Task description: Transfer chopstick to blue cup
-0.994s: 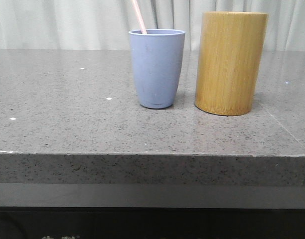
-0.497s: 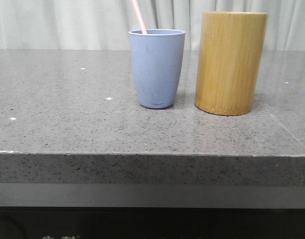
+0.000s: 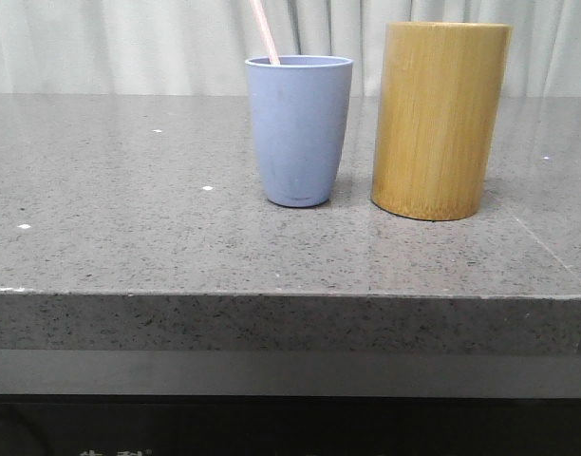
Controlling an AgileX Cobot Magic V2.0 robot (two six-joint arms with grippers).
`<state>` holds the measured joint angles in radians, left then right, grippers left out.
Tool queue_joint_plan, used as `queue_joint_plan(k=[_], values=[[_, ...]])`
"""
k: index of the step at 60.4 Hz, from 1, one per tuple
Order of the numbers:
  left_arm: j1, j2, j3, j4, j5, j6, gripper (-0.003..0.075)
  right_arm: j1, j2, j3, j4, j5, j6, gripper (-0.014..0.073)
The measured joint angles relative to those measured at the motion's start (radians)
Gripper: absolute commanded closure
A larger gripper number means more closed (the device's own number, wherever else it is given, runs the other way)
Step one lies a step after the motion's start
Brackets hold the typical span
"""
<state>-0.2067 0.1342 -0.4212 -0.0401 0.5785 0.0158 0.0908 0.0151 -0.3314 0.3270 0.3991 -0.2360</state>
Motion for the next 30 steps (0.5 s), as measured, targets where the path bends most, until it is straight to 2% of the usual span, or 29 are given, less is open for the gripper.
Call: queue_joint_plan(k=[11,20,30], values=[[0.021,-0.036,0.094,0.000,-0.077,0.000,0.0739,0.000,0.000,0.000,0.000,0.000,0.000,0.0706],[0.102,-0.131,0.207,-0.002,-0.158,0.000,0.0739,0.000,0.000,0.000,0.000,0.000,0.000,0.0706],[0.174,-0.139,0.303,-0.002,-0.191,0.000,0.0739,0.000,0.000,0.000,0.000,0.000,0.000,0.0706]])
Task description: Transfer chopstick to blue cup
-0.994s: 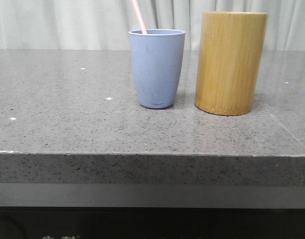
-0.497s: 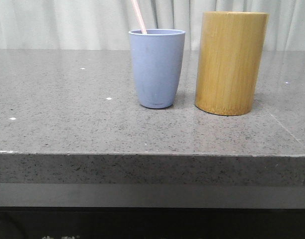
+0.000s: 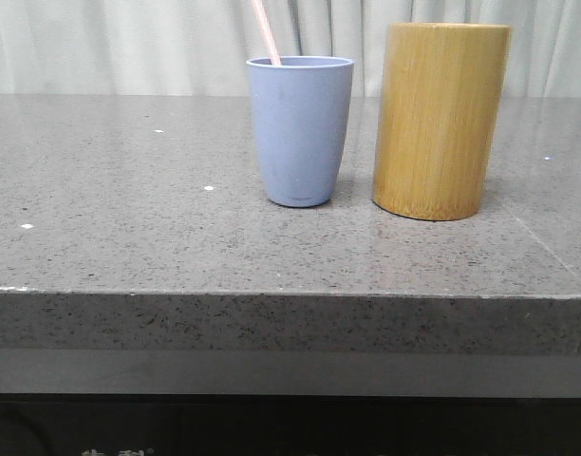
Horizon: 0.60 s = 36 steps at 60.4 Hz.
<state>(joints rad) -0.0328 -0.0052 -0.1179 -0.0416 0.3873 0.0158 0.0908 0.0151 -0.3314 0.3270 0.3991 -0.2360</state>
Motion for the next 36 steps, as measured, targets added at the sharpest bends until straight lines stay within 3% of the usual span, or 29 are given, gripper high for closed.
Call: queue_joint_plan(k=[20,36], values=[[0.007,0.000,0.120,0.000,-0.210,0.000,0.0739,0.000,0.000,0.000,0.000,0.000,0.000,0.0706],[0.007,0.000,0.120,0.000,-0.217,0.000,0.0739,0.000,0.000,0.000,0.000,0.000,0.000,0.0706]])
